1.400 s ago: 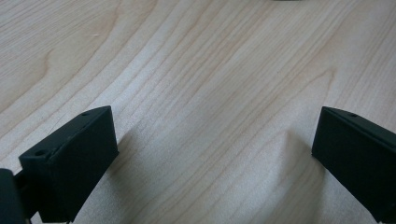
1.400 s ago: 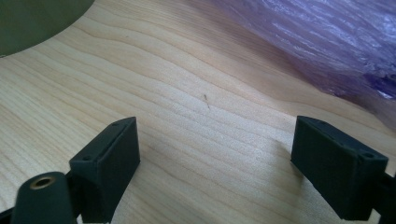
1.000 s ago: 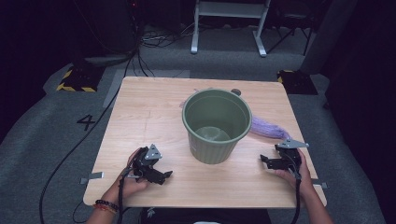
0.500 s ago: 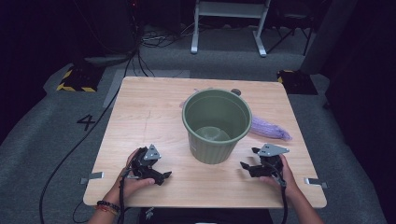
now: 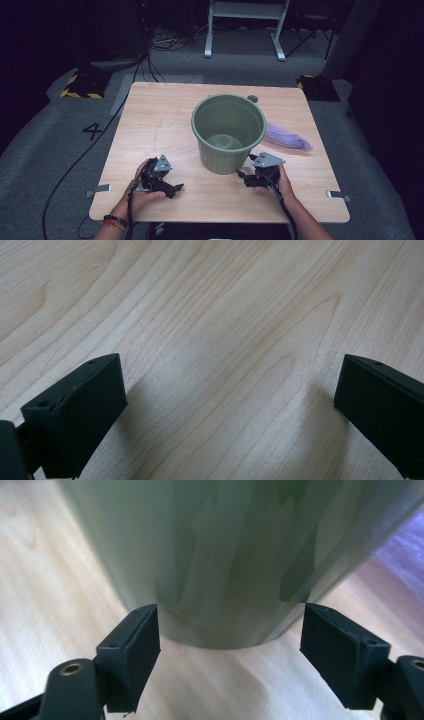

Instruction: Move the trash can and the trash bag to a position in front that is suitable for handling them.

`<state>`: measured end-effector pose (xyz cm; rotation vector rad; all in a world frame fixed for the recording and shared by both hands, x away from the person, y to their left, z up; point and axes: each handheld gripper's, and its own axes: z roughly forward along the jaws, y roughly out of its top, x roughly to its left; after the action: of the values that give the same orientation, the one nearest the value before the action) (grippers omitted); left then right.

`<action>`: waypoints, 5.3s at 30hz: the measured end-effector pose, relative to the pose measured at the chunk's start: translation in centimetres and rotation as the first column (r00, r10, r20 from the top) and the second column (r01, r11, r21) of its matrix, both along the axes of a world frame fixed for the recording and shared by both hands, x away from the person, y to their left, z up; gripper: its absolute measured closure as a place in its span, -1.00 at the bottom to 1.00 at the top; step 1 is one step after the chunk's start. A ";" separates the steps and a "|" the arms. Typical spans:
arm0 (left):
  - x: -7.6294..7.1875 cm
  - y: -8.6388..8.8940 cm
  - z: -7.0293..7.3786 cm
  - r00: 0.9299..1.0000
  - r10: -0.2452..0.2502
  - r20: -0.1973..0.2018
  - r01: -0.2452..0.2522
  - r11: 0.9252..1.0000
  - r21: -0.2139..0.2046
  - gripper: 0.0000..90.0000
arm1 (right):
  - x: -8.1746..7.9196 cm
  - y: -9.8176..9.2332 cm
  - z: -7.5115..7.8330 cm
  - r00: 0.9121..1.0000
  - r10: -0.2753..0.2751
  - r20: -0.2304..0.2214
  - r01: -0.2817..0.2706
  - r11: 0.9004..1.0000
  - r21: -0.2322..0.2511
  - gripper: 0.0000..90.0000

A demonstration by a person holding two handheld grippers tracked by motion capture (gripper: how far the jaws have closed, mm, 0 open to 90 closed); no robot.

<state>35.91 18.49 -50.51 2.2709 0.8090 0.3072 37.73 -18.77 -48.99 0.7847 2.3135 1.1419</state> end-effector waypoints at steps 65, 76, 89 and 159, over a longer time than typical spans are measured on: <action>0.0 0.1 0.0 1.000 -0.004 0.000 0.004 1.000 -0.001 -1.00 | 5.5 -20.3 0.8 0.903 -0.423 -0.077 0.425 0.905 0.022 0.07; 0.0 0.1 0.0 1.000 -0.004 0.000 0.004 1.000 -0.001 -1.00 | 6.0 -19.5 -0.2 0.923 -0.346 -0.169 0.353 0.936 0.013 0.70; 0.0 0.1 0.0 1.000 -0.004 0.000 0.004 1.000 -0.001 -1.00 | 4.9 -17.4 -0.7 0.951 -0.266 -0.158 0.265 0.964 -0.029 0.90; 0.1 0.0 0.0 1.000 -0.002 -0.002 0.002 1.000 -0.002 -1.00 | 3.3 -12.0 1.0 0.989 0.011 -0.147 -0.011 1.000 -0.002 0.51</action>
<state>36.01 18.50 -50.52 2.2702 0.8072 0.3036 41.06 -30.72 -48.02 0.8826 2.4414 1.1189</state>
